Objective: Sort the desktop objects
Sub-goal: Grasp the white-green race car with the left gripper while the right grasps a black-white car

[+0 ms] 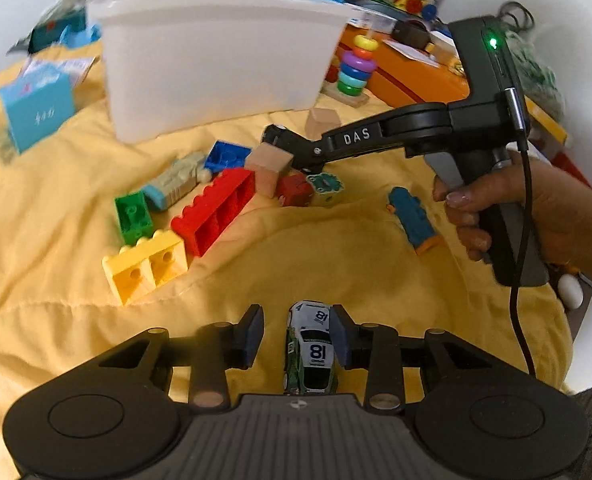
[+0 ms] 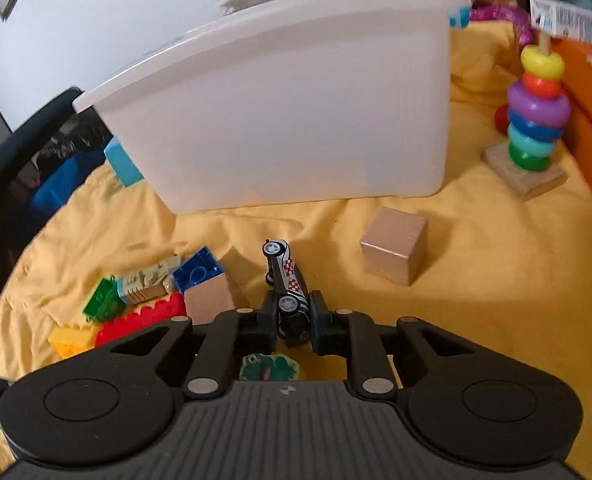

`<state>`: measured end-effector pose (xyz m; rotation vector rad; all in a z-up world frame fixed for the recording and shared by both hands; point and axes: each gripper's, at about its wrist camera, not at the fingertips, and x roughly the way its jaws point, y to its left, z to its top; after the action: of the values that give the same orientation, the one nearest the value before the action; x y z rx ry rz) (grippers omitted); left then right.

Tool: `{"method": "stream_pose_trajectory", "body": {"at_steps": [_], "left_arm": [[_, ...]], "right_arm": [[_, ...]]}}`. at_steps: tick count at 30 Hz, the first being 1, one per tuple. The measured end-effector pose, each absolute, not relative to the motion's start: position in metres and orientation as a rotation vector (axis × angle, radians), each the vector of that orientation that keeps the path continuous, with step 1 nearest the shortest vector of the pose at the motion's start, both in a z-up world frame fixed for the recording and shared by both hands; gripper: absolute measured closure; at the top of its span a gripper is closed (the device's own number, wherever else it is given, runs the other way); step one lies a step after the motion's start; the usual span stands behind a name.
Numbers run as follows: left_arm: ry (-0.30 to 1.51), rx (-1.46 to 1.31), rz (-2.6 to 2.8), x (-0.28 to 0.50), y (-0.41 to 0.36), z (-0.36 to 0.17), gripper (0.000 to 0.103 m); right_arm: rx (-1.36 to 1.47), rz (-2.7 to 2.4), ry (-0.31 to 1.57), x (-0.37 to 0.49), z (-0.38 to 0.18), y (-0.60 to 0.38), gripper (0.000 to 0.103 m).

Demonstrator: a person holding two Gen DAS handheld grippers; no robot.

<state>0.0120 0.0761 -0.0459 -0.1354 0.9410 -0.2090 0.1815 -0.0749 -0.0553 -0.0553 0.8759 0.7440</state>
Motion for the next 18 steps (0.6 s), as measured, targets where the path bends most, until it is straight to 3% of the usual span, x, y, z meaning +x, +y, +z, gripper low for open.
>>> {"method": "stream_pose_trajectory", "body": {"at_steps": [9, 16, 18], "left_arm": [[0.914, 0.020, -0.220, 0.000, 0.054, -0.033, 0.057], [0.959, 0.096, -0.220, -0.001, 0.040, -0.050, 0.057], [0.966, 0.100, -0.212, -0.002, 0.038, -0.053, 0.057]], "right_arm": [[-0.387, 0.717, 0.639, 0.111, -0.009, -0.102, 0.085], [-0.864, 0.735, 0.551, 0.045, -0.058, -0.081, 0.085], [-0.958, 0.749, 0.503, 0.029, -0.070, -0.078, 0.081]]}}
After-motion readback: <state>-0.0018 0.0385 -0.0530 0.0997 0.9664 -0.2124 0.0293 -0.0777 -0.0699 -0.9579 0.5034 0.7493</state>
